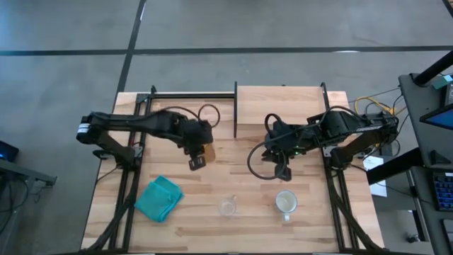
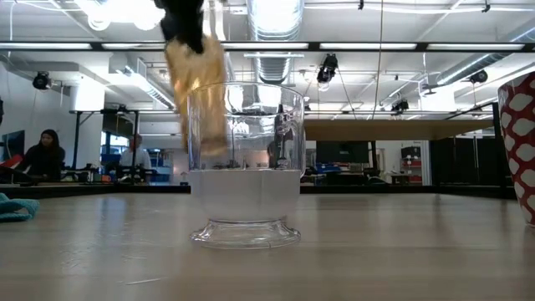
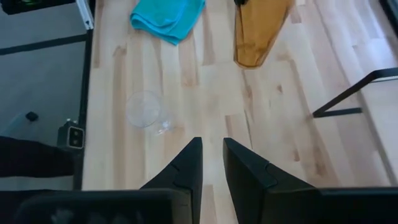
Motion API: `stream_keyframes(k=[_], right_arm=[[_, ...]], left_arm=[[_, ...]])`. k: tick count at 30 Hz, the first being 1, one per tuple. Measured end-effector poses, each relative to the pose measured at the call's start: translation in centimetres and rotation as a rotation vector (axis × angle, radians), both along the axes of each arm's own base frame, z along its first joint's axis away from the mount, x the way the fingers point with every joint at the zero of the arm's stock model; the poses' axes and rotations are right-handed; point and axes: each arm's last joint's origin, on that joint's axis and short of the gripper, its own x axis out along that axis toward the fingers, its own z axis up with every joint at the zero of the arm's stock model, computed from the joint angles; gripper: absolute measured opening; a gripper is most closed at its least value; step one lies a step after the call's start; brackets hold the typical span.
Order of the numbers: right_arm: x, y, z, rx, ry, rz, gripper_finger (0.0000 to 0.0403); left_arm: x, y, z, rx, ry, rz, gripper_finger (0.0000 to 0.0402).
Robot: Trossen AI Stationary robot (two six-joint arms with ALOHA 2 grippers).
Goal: Stack small to large cups/mugs on shelf
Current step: Put the brown cup on the shelf
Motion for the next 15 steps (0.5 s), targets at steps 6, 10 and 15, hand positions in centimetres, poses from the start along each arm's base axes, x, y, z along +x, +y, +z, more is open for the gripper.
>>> stream_keyframes(k=[6,10,15], right_arm=[[0.0,-0.2,0.0,-0.08,-0.012,-0.009,0.0058],[-0.1,-0.4,0.1,-0.109,-0.02,-0.043,0.0059],[-0.7,-0.6,0.4,-0.132,-0.031,-0.083,0.0058]], left_arm=[[-0.6,0.6,6.7,0.105,-0.204,-0.013,0.0001],[-0.8,1.4,9.8,0.147,-0.281,0.029,0.0001],[0.6,2.4,11.5,0.216,-0.311,-0.011,0.0]])
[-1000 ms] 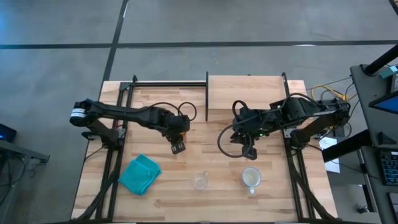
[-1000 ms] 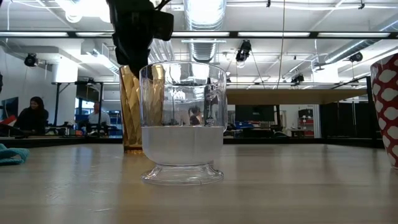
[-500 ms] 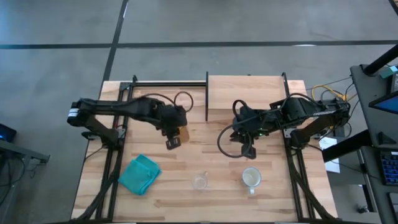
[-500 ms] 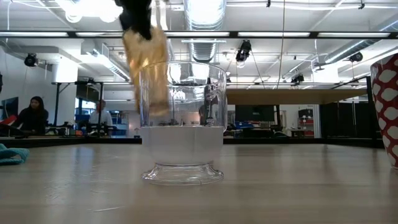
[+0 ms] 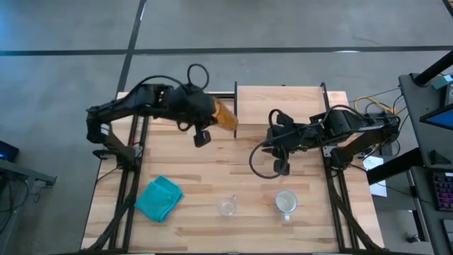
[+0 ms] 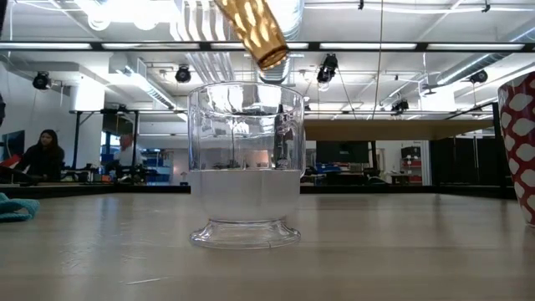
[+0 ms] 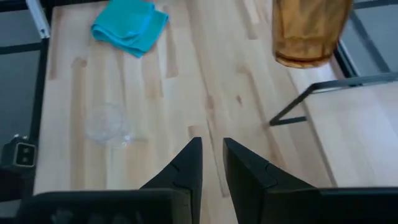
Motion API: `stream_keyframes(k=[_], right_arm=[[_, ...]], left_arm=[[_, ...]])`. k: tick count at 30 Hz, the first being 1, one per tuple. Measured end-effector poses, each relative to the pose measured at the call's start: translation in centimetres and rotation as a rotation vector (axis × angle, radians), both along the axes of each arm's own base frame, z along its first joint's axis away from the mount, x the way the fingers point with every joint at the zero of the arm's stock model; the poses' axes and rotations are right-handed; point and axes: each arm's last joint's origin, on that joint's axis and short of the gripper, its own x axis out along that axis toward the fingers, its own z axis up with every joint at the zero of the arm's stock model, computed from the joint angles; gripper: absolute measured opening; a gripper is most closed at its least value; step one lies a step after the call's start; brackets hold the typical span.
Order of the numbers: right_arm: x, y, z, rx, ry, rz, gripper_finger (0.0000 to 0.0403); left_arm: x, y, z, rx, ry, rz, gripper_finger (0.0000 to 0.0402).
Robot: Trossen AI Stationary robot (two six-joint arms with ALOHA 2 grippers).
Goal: Stack small to large cups/mugs on shelf
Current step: Put the brown cup on the shelf
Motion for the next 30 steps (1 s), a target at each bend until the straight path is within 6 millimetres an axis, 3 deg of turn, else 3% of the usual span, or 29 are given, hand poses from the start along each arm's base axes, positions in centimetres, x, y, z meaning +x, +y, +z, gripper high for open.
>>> stream_keyframes(k=[10,15,30], right_arm=[[-2.1,-0.9,-0.7,-0.025,0.132,-0.231,0.0059],[-2.2,-0.9,-1.0,-0.032,0.151,-0.257,0.0059],[-2.2,-1.3,-0.9,-0.154,0.116,-0.318,0.0059]], left_arm=[[5.5,2.8,-1.4,0.1,0.077,-0.037,0.0],[7.8,4.1,-2.5,0.135,0.073,-0.051,0.0],[9.4,6.7,-4.7,0.116,0.127,-0.003,0.0]])
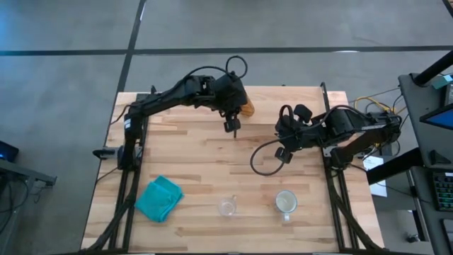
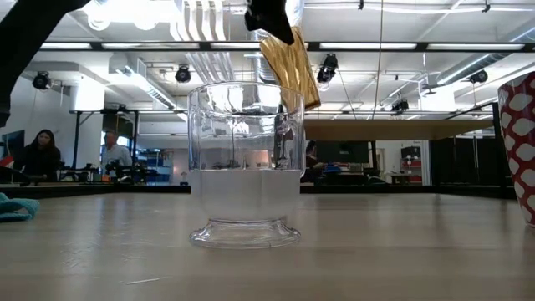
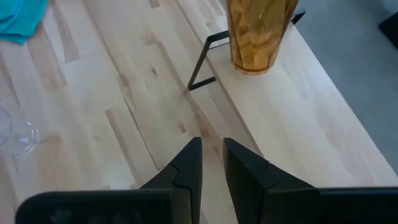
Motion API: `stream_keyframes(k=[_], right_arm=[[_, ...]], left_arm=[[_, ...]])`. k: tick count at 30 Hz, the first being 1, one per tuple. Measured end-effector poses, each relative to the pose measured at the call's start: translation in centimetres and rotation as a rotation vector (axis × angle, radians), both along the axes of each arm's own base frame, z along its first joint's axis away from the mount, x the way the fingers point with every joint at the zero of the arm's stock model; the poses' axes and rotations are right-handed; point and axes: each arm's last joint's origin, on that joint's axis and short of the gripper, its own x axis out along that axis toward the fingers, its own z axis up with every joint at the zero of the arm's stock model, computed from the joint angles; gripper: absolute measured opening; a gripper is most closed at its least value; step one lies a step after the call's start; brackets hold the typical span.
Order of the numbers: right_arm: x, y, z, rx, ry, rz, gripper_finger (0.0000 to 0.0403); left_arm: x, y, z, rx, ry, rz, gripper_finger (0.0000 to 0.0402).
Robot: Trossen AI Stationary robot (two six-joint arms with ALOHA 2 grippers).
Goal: Stack small to large cups/mugs on shelf
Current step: Put the brown cup on the shelf
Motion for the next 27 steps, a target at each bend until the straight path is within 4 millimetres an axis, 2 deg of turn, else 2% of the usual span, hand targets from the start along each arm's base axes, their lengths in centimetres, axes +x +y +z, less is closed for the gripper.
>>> stream_keyframes(k=[9,20,27], right_arm=[[0.0,0.0,0.0,-0.002,0.001,0.003,0.0059],[0.0,0.0,0.0,-0.003,0.002,0.005,0.0059],[0.0,0.0,0.0,-0.003,0.002,0.005,0.0059]], left_arm=[[1.1,0.3,-1.2,-0.008,0.02,-0.002,0.0],[1.2,0.6,-1.3,0.011,0.023,-0.017,0.0],[1.2,0.8,-1.2,0.028,0.014,-0.026,0.0032]])
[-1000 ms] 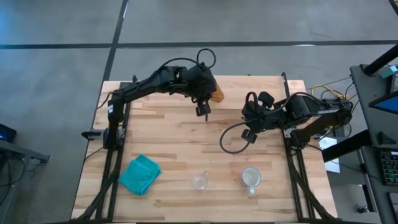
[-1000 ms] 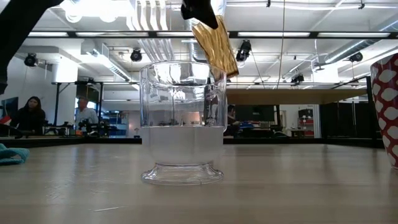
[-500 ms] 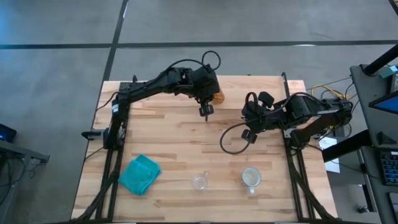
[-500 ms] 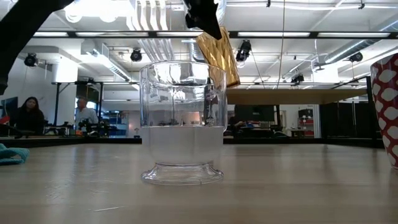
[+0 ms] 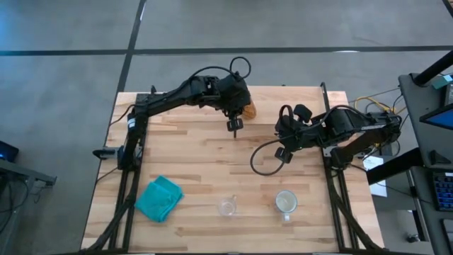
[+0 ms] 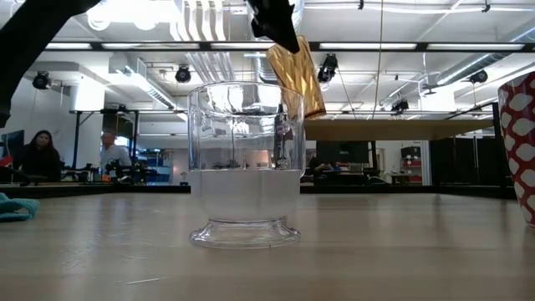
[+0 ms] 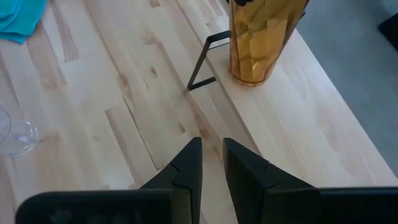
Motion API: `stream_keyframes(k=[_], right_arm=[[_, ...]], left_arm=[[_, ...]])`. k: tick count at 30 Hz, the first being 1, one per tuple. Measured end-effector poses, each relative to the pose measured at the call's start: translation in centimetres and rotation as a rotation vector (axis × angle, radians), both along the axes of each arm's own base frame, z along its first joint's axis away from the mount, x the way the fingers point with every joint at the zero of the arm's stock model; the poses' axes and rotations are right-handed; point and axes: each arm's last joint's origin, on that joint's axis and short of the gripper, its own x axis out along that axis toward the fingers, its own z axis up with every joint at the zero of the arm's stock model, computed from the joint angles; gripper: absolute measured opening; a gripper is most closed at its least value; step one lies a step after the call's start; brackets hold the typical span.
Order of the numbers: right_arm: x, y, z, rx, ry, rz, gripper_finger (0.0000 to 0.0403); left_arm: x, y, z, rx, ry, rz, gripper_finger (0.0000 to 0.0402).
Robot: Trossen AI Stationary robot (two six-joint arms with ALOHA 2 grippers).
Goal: Stack small to large cups/mugs on shelf
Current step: Put the brown cup on the shelf
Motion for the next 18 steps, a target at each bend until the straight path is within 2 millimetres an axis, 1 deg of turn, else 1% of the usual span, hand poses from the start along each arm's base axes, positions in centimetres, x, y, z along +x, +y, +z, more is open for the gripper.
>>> stream_keyframes(k=[6,12,18], right_arm=[[0.0,0.0,0.0,0.0,0.0,0.0,0.0059],[0.0,0.0,0.0,0.0,0.001,0.0,0.0059],[0.0,0.0,0.0,0.0,0.003,0.0,0.0059]], left_arm=[[0.2,0.2,0.2,0.019,-0.027,0.014,0.0055],[0.6,0.6,0.7,0.039,-0.099,0.023,0.0057],[0.5,1.3,0.9,0.047,-0.118,0.043,0.0057]])
